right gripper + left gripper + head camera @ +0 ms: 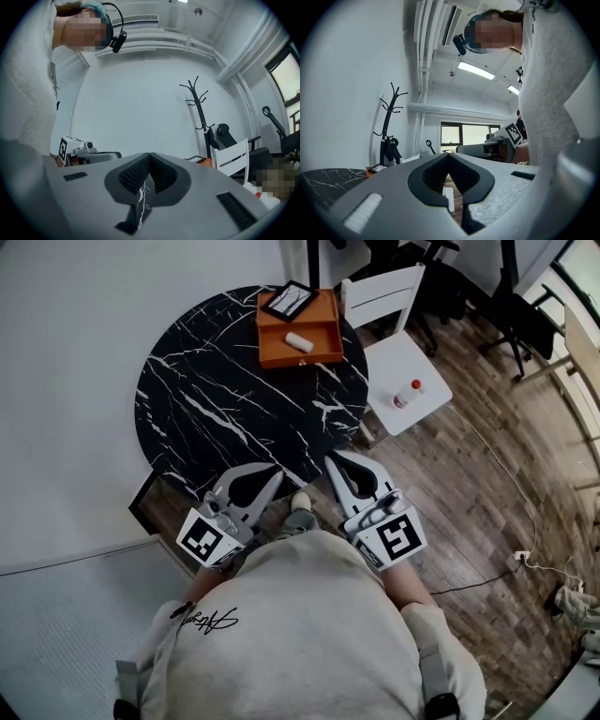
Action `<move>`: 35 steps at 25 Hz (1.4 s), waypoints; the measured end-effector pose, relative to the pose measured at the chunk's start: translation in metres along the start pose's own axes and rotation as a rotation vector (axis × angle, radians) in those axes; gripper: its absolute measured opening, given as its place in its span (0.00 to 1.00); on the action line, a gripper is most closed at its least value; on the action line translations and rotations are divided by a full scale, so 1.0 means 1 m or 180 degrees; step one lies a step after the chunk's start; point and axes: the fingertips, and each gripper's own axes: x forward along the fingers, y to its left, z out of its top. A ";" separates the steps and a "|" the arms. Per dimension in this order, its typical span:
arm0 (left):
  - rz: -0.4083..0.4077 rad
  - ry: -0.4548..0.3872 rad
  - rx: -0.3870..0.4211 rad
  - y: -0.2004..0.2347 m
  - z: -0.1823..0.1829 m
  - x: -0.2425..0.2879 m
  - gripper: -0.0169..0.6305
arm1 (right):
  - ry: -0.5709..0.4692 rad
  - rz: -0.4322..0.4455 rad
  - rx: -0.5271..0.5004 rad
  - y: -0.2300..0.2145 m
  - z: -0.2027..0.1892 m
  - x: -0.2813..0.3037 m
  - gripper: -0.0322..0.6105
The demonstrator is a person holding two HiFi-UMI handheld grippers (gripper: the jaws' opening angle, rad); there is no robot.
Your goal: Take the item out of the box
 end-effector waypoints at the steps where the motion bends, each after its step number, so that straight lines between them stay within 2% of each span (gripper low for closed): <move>1: 0.0001 -0.0011 -0.0005 0.005 0.001 0.001 0.03 | -0.0005 0.0003 -0.0003 -0.001 0.001 0.005 0.06; 20: -0.0138 -0.0004 -0.0020 0.087 -0.001 0.018 0.03 | -0.0005 -0.0189 0.0027 -0.035 0.002 0.074 0.06; 35: -0.0205 -0.0038 0.0023 0.113 0.002 0.033 0.03 | 0.0042 -0.0151 0.0039 -0.048 0.003 0.100 0.06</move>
